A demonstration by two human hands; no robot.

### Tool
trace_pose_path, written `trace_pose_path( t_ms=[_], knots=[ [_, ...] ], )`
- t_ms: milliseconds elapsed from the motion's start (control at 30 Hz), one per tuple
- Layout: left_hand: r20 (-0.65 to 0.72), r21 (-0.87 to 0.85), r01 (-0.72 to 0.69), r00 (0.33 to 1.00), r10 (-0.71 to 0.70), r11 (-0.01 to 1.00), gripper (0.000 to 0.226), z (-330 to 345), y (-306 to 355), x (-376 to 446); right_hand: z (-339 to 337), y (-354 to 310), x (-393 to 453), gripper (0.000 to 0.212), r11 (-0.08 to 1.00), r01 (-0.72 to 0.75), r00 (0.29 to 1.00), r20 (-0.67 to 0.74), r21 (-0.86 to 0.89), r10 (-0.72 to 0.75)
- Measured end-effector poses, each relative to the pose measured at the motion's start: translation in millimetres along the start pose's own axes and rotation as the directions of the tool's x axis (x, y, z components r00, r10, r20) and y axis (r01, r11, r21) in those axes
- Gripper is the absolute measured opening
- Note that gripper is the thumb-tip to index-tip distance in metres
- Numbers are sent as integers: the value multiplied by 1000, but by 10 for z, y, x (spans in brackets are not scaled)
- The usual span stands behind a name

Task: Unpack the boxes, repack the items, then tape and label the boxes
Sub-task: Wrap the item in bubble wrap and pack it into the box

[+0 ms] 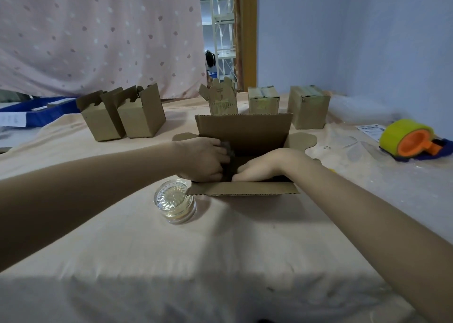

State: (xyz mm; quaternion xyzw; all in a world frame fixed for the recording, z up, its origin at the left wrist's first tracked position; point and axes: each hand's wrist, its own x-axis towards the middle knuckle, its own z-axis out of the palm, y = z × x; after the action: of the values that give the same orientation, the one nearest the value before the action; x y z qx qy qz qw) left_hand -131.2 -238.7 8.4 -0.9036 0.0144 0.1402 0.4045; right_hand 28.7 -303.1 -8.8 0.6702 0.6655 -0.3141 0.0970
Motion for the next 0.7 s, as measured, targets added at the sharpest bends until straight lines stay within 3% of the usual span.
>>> trace_pose_path(
  t_ms=[100,200,367,567,700],
  knots=[
    [-264,-83,-3,964,-19,997,48,50,-22,-198,-36,27,3,62,1000,24,999,-46,8,-24],
    [-216,-224,20,974,-70,974,55,-73,53,-427,-50,41,40,67,996,88,993,-84,29,-86],
    [-64,-205,84,993,-98,975,92,-4,249,-549,-36,13,94,67,989,140,977,-156,-41,-145],
    [-203,-128,-10,979,-16,992,52,29,224,-458,-19,-25,139,52,982,182,960,-210,-45,-187],
    [-134,-44,20,991,-25,999,53,18,166,-424,39,48,113,63,977,179,959,-201,-116,-200]
  ],
)
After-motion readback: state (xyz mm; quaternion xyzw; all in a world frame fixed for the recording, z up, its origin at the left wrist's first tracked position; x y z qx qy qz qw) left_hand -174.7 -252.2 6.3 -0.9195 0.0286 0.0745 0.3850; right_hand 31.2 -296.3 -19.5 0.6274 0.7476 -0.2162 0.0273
